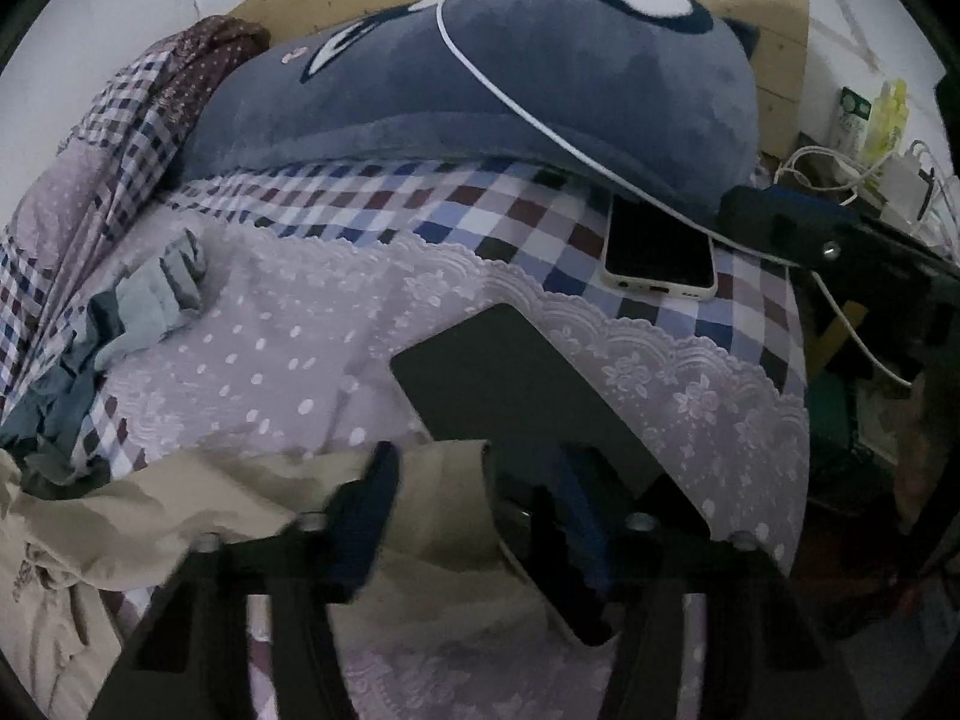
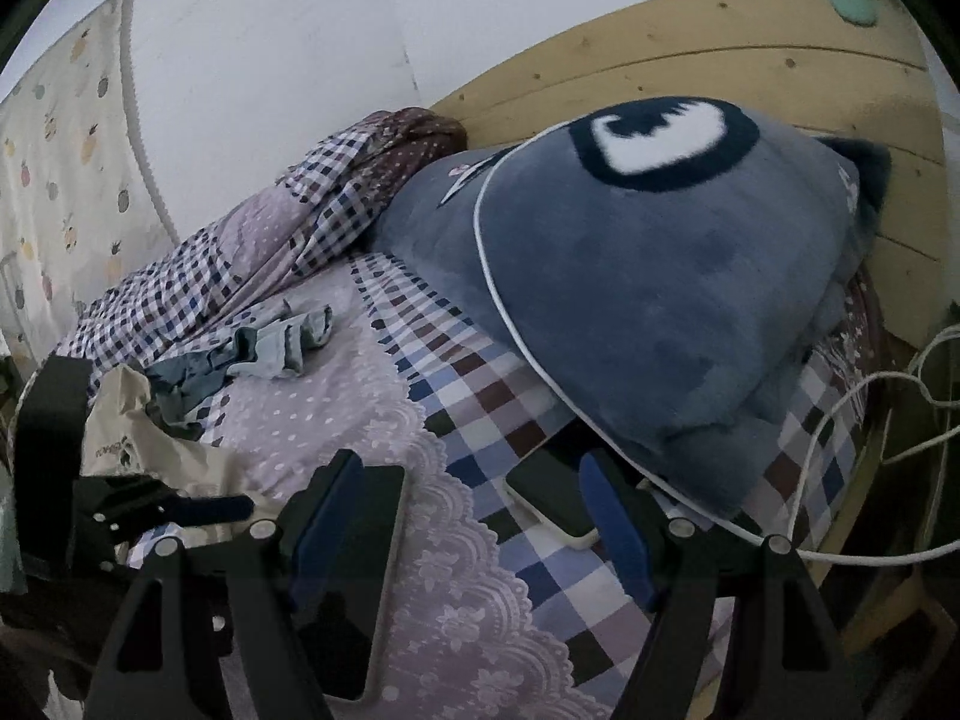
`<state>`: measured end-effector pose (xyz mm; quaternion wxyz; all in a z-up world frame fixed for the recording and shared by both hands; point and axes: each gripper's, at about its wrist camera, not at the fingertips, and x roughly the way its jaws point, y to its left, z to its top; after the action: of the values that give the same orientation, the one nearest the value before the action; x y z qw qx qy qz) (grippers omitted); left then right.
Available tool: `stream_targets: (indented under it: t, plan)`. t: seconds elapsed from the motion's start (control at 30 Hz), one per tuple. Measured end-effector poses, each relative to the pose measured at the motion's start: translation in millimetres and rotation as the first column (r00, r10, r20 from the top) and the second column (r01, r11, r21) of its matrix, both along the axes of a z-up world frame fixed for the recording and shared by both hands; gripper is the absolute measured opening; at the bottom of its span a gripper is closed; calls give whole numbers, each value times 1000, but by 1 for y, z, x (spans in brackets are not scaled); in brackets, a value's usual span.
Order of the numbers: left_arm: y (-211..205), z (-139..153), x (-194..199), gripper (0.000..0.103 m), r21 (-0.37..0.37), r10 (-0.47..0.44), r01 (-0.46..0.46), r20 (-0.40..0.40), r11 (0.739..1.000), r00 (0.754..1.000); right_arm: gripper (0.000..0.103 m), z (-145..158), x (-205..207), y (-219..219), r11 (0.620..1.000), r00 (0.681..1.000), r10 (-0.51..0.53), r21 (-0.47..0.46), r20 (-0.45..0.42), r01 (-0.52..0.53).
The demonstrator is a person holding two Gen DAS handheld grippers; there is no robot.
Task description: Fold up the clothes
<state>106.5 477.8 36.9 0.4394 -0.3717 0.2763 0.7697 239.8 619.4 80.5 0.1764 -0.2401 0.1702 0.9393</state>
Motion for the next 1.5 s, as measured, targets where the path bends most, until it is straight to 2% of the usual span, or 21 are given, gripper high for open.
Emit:
stream_targets:
  t: [0.03, 0.1, 0.23, 0.3, 0.4, 0.5, 0.57, 0.67, 0.73, 0.83, 0.9, 0.97, 1.13, 1.2, 1.23, 1.27, 1.3, 1.33, 1.37, 1.43, 1.5]
  plan:
    - [2, -3, -2, 22, -5, 5, -5, 11, 1000, 1000, 78, -1, 1, 2, 1000, 1000, -4, -9, -4, 3]
    - [2, -6, -8, 3, -4, 21, -21, 35, 1000, 999, 78, -1, 4, 5, 1000, 1000, -7, -23, -12, 7]
    - [-11, 0, -25, 0, 51, 62, -67, 98, 996, 993, 78, 1, 4, 1, 999, 999, 18, -31, -26, -19]
    - [-33, 32, -40, 0, 153, 77, -98, 138, 983, 987, 78, 3, 2, -2, 999, 999, 38, -34, -32, -39]
    - [-67, 79, -63, 0, 302, 91, -149, 200, 942, 976, 78, 5, 0, -7, 997, 997, 68, -37, -42, -70]
    - [-100, 127, -86, 0, 439, 94, -206, 263, 875, 960, 78, 7, -4, -15, 993, 993, 107, -38, -50, -108]
    - [-144, 155, -106, 0, 518, 116, -266, 304, 813, 946, 78, 10, -12, -28, 987, 986, 159, -29, -49, -161]
    - [-209, 190, -132, 0, 612, 149, -353, 359, 707, 921, 78, 14, -23, -48, 971, 970, 237, -15, -46, -238]
    - [-276, 199, -151, 0, 667, 199, -430, 397, 609, 896, 78, 16, -29, -62, 959, 959, 283, 1, -36, -283]
    - [-375, 186, -174, 0, 685, 320, -547, 444, 481, 837, 78, 16, -40, -83, 940, 940, 340, 19, -9, -340]
    - [-447, 161, -182, 0, 685, 407, -622, 480, 379, 777, 78, 16, -47, -94, 930, 930, 367, 29, 11, -367]
    - [-516, 126, -183, 0, 665, 504, -692, 510, 283, 697, 78, 14, -55, -106, 921, 922, 386, 39, 38, -387]
    - [-630, 19, -197, 0, 448, 680, -876, 588, 177, 438, 78, 8, -79, -145, 894, 893, 434, 68, 121, -444]
    - [-649, 4, -194, 1, 420, 689, -894, 601, 158, 405, 78, 9, -90, -165, 880, 879, 456, 78, 141, -469]
    - [-658, -3, -192, 7, 407, 692, -901, 608, 149, 389, 78, 9, -96, -175, 873, 872, 466, 82, 149, -481]
    - [-665, -4, -190, 15, 421, 678, -895, 616, 147, 401, 78, 10, -101, -184, 866, 865, 477, 85, 156, -493]
    - [-670, -3, -188, 41, 442, 665, -884, 617, 150, 421, 78, 11, -107, -194, 859, 858, 487, 89, 164, -505]
    - [-670, -1, -188, 64, 461, 657, -871, 607, 168, 447, 78, 11, -113, -204, 851, 850, 497, 92, 171, -516]
    - [-671, 1, -189, 70, 479, 649, -858, 596, 186, 473, 78, 12, -118, -214, 844, 843, 507, 95, 179, -528]
    - [-671, 5, -189, 72, 514, 631, -828, 571, 223, 524, 78, 16, -130, -236, 832, 834, 521, 109, 183, -544]
    - [-662, 7, -195, 72, 512, 632, -801, 518, 310, 576, 78, 21, -141, -256, 822, 827, 533, 121, 180, -556]
